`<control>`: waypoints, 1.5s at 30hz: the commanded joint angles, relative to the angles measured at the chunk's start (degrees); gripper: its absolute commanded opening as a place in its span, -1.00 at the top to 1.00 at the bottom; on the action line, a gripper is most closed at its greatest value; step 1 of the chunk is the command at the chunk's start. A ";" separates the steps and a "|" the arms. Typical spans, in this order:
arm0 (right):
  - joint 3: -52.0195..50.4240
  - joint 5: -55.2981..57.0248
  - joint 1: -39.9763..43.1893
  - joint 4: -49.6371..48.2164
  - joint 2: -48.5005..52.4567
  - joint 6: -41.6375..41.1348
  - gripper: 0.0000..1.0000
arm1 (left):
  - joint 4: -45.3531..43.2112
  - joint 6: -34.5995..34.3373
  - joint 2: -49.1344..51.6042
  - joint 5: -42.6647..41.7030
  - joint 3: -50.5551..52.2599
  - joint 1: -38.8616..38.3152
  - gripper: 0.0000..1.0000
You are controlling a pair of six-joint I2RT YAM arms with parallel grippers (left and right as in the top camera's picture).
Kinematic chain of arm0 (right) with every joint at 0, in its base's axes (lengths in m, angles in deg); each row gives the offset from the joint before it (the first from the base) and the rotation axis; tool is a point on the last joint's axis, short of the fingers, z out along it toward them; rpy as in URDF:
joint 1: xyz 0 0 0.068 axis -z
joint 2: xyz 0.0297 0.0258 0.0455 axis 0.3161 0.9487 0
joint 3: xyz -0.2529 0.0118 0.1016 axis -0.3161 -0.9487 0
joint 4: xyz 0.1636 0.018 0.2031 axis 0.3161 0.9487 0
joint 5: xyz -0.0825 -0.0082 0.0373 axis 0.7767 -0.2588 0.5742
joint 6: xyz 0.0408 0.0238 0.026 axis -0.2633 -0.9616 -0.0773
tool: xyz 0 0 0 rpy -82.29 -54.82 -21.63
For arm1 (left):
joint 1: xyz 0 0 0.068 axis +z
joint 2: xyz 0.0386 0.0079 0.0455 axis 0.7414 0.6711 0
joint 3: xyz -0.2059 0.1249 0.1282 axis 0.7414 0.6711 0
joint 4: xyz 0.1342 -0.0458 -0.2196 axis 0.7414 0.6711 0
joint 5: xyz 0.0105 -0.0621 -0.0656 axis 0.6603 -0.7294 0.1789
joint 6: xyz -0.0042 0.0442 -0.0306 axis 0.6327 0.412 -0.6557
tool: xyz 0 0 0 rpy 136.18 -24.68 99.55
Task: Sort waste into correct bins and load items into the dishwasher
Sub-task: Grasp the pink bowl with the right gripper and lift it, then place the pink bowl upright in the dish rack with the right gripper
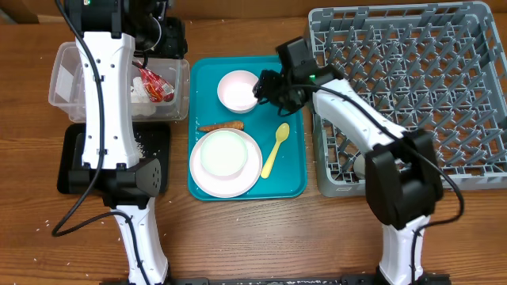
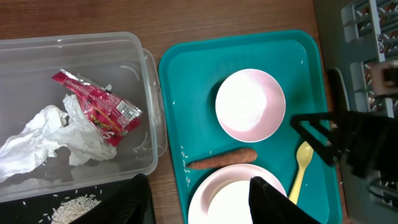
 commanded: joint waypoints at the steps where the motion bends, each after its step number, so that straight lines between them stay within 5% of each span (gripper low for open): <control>1: 0.17 -0.48 -0.37 -2.01 2.64 -1.22 -0.29 | -0.22 -0.33 -0.50 -0.85 -0.70 -0.13 -0.11; 3: 0.17 -0.48 -0.39 -3.04 3.91 -1.22 -0.23 | -0.20 -0.33 -0.50 -0.85 -0.70 -0.13 -0.16; 5: 0.17 -0.46 -0.59 -4.28 4.98 -1.03 -0.16 | -0.20 -0.33 -0.50 -0.87 -0.70 -0.13 -0.56; 6: 0.17 -0.48 -0.66 -4.87 5.42 -1.03 -0.14 | -0.22 -0.33 -0.50 -0.87 -0.70 -0.13 -1.00; 9: 0.17 -0.28 -1.01 -5.92 7.02 -1.03 0.04 | -0.20 -0.33 -0.50 -0.85 -0.70 -0.13 -1.00; 14: 0.17 1.27 -1.05 -5.46 7.54 -1.03 0.67 | -0.20 -0.33 -0.50 -0.85 -0.70 -0.13 -1.00; 20: 1.77 2.36 0.37 -1.31 6.71 -0.42 0.92 | -0.20 -0.33 -0.50 -0.87 -0.70 -0.13 -1.00; 27: 11.98 13.92 0.83 15.56 -1.46 7.23 0.92 | -0.20 -0.33 -0.50 -0.87 -0.70 -0.13 -1.00; 32: 22.62 49.24 0.83 29.29 -10.38 8.02 0.92 | -0.20 -0.33 -0.50 -0.87 -0.70 -0.13 -1.00; 37: 21.29 76.87 1.53 24.68 -9.66 9.20 0.92 | -0.20 -0.33 -0.50 -0.87 -0.70 -0.13 -1.00; 42: 21.14 80.06 4.07 14.29 -2.95 19.58 0.92 | -0.20 -0.33 -0.50 -0.87 -0.70 -0.13 -1.00; 45: 21.14 87.73 5.86 3.45 4.42 33.11 0.92 | -0.20 -0.33 -0.50 -0.87 -0.70 -0.13 -1.00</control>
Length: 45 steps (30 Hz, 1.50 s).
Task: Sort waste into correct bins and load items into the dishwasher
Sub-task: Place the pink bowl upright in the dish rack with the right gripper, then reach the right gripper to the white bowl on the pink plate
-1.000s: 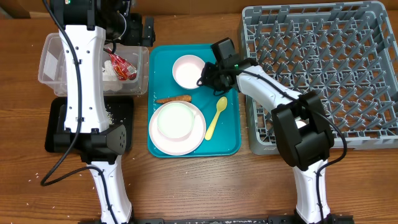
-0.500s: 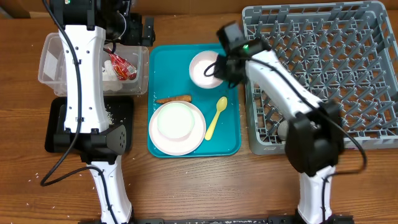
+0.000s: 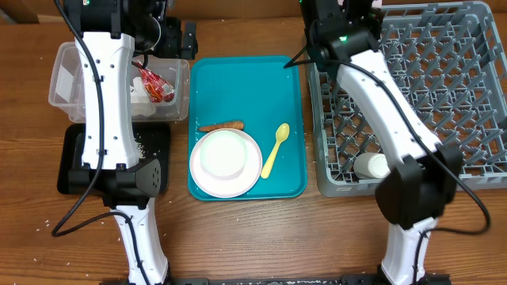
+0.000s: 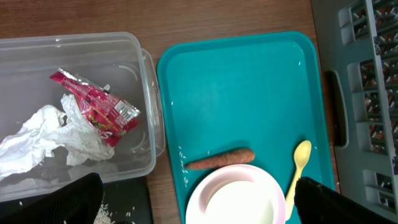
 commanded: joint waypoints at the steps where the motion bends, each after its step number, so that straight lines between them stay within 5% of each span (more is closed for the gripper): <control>1: -0.17 10.86 1.46 -7.61 6.21 15.41 0.92 | -0.15 0.07 -0.50 -0.46 -0.70 -0.13 -1.00; 10: -0.17 12.02 2.45 -17.46 13.75 22.64 0.92 | -0.15 0.07 -0.50 -0.46 -0.70 -0.13 -1.00; 30: -0.17 5.31 0.96 -9.33 15.34 18.95 0.91 | -0.15 0.07 -0.50 -0.46 -0.70 -0.13 -1.00; 33: -0.17 5.31 0.68 -8.11 15.34 18.95 0.58 | -0.15 0.07 -0.50 -0.46 -0.70 -0.13 -1.00; 45: -0.13 5.33 -2.75 -3.69 15.34 18.95 0.28 | -0.15 0.07 -0.50 -0.46 -0.70 -0.13 -1.00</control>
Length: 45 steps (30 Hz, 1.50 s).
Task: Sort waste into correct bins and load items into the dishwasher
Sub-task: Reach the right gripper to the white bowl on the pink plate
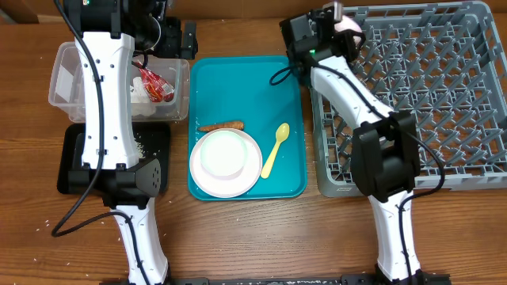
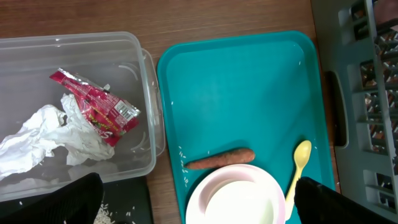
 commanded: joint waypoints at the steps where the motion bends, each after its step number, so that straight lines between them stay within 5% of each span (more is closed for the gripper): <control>1: 0.44 0.07 -1.77 -0.26 1.01 -0.39 0.25 | -0.17 0.07 -0.50 -0.46 -0.70 -0.13 -1.00; 6: 0.52 0.07 -4.17 2.23 0.98 -0.42 -0.19 | -0.17 0.07 -0.50 -0.46 -0.70 -0.13 -1.00; 16: 0.57 -1.27 -10.69 8.63 -2.05 -6.45 -0.56 | -0.17 0.07 -0.50 -0.46 -0.70 -0.13 -0.99; 21: 0.59 -18.23 -11.76 15.54 -8.79 -12.79 -0.57 | -0.17 0.07 -0.50 -0.46 -0.70 -0.13 -1.00; 24: 0.59 -45.79 -11.74 22.93 -15.26 -13.97 -0.63 | -0.17 0.07 -0.50 -0.46 -0.70 -0.13 -0.99; 30: 0.39 -77.26 -11.72 31.19 -18.80 -13.97 -0.47 | -0.17 0.07 -0.50 -0.46 -0.70 -0.13 -1.00; 34: -2.99 -83.69 -12.63 32.00 -17.53 -14.53 -0.18 | -0.17 0.07 -0.50 -0.46 -0.70 -0.13 -1.00; 45: -21.55 -88.21 -16.02 18.75 -16.90 -25.00 -0.01 | -0.17 0.07 -0.50 -0.46 -0.70 -0.13 -1.00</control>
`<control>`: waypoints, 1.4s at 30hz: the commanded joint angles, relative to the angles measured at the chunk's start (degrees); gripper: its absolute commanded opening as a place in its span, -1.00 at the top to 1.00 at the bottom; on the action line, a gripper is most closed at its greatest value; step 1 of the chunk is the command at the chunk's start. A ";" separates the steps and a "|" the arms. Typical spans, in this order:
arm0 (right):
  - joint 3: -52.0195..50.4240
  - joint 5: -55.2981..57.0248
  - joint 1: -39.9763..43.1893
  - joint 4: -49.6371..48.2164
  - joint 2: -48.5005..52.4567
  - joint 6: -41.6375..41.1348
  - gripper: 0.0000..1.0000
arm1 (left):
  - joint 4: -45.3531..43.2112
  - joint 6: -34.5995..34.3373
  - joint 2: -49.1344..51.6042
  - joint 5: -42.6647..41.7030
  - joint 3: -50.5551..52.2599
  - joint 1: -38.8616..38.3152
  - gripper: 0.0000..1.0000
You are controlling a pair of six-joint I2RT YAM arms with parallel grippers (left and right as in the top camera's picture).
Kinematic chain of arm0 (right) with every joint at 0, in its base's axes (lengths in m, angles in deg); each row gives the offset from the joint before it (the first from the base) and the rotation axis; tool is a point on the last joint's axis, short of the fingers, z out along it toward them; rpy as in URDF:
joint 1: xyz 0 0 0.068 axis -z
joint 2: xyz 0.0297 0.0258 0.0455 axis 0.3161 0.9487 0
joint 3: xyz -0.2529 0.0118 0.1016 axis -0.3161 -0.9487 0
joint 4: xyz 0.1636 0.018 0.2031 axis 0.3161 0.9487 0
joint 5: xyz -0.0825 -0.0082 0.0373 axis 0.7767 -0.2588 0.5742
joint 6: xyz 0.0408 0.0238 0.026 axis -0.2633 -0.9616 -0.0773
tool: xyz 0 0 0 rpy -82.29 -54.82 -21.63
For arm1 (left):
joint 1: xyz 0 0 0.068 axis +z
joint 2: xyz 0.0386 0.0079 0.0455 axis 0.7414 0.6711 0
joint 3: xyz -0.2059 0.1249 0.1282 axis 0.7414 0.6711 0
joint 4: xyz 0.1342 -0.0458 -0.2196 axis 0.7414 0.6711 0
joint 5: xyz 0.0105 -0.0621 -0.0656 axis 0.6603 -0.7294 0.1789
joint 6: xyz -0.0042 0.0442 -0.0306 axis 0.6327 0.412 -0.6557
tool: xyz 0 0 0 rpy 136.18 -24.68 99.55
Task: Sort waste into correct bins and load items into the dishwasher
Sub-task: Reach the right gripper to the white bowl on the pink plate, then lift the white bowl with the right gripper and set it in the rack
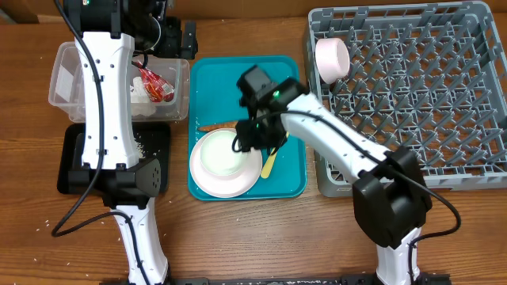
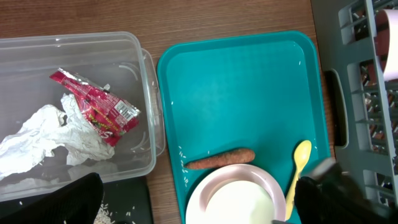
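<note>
A pink bowl (image 1: 333,55) lies on its side in the far left corner of the grey dish rack (image 1: 444,95). The teal tray (image 1: 238,79) holds a pink-rimmed plate (image 1: 212,178), a carrot (image 1: 212,127) and a yellow spoon (image 1: 268,165). My right gripper (image 1: 257,142) hangs low over the plate's far rim, between carrot and spoon; it looks open and holds nothing. The left gripper (image 2: 199,205) stays high over the tray's left edge, with its fingers (image 2: 74,199) spread wide and nothing in them. From there the carrot (image 2: 221,160) and spoon (image 2: 298,168) show clearly.
A clear bin (image 1: 63,79) left of the tray holds a red wrapper (image 1: 154,83) and crumpled white paper (image 2: 37,140). A black bin (image 1: 75,158) with rice grains sits in front of it. The right arm crosses the tray from the rack side.
The pink bowl has left my right gripper and now lies in the rack's far left corner. The right gripper has moved from there to the plate on the tray. Left arm unchanged.
At first my right gripper was at the pink bowl on the tray. Then the bowl was gone from the tray and the arm was up by the rack. Later it held the bowl at the rack's corner. Now the bowl rests there and the gripper is back over the tray.
</note>
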 commanded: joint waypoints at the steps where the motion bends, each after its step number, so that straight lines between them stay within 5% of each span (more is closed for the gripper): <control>1: -3.89 -2.75 -0.46 -3.54 0.02 -5.22 0.02 | -0.20 0.07 -0.50 -0.46 -0.70 -0.13 -0.99; 8: -5.99 -2.49 -0.48 -6.43 0.02 -6.27 0.49 | -0.20 0.07 -0.50 -0.46 -0.70 -0.13 -1.00; 20: -5.99 1.68 -2.08 -7.87 0.76 -12.52 0.24 | -0.20 0.07 -0.50 -0.46 -0.70 -0.13 -1.00; 25: -5.99 1.86 -2.47 -7.89 1.49 -12.87 0.38 | -0.20 0.07 -0.50 -0.46 -0.70 -0.13 -1.00; 29: -5.99 1.88 -2.47 -7.89 1.53 -13.38 0.92 | -0.20 0.07 -0.50 -0.46 -0.70 -0.13 -1.00; 42: -1.62 10.32 -1.90 -2.32 -4.85 -13.88 0.92 | -0.20 0.07 -0.50 -0.46 -0.70 -0.13 -1.00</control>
